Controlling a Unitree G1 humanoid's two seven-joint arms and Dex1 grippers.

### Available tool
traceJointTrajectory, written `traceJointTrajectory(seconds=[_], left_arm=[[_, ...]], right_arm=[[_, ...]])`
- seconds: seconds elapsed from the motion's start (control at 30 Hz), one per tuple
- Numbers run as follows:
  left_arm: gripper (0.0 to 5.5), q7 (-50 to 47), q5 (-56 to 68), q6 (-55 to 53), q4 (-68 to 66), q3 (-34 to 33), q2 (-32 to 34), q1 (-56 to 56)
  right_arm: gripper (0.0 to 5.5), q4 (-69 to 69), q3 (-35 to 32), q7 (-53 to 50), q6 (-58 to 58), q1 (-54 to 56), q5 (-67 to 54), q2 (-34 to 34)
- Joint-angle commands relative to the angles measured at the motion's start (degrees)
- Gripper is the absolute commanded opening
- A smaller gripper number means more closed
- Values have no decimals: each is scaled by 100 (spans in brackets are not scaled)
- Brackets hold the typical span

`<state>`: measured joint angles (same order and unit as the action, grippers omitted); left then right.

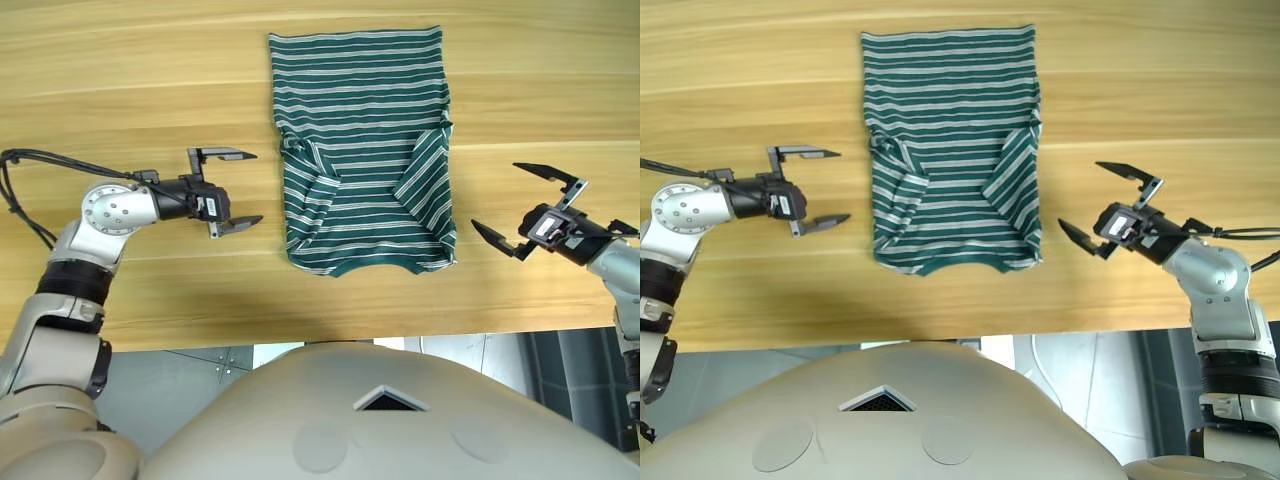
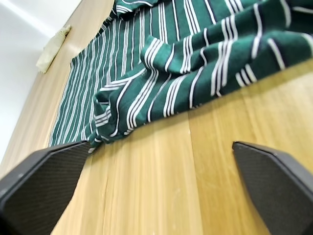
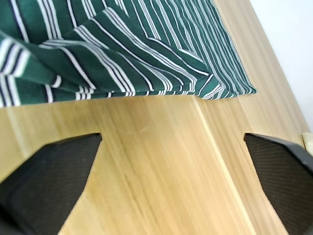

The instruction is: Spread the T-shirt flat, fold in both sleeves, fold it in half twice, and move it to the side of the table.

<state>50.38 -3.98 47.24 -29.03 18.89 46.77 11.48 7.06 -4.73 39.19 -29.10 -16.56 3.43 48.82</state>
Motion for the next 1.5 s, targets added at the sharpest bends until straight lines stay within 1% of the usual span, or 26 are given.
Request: traceJointTrajectory(seconds=[0.03, 0.13, 0.33, 0.5, 0.73, 0.8, 0.97, 1.03, 1.1, 1.23, 1.47, 1.5], left_arm=[[540, 311, -190, -95, 229, 142, 323, -546], [540, 563, 39, -171, 732, 336, 373, -951], [540, 746, 204, -307, 1090, 601, 210, -1230], [540, 622, -108, -283, 901, 756, -44, -1066], [540, 206, -776, -169, 492, 903, -380, -744], [511, 194, -814, -109, 453, 950, -383, -735], [423, 192, -835, 39, 386, 1084, -338, -721], [390, 338, -742, 74, 453, 1156, -243, -781], [339, 434, -692, 85, 495, 1212, -156, -828], [263, 413, -779, 149, 410, 1313, -77, -808], [258, 432, -788, 189, 421, 1403, -52, -809], [258, 434, -789, 193, 421, 1411, -50, -809]], right_arm=[[538, -96, 226, 302, -88, -314, 217, 220], [538, -233, 556, 451, -250, -572, 491, 298], [538, -557, 666, 546, -590, -927, 402, 565], [538, -480, 851, 505, -570, -817, 555, 518], [538, -361, 1168, 467, -429, -535, 771, 410], [540, -319, 1271, 446, -366, -467, 856, 384], [440, -364, 1448, 470, -327, -405, 898, 407], [405, -383, 1489, 467, -326, -407, 891, 425], [353, -396, 1518, 469, -323, -398, 885, 442], [274, -409, 1543, 455, -345, -409, 871, 467], [158, -377, 1566, 431, -310, -381, 865, 488], [133, -368, 1573, 432, -305, -371, 863, 485]])
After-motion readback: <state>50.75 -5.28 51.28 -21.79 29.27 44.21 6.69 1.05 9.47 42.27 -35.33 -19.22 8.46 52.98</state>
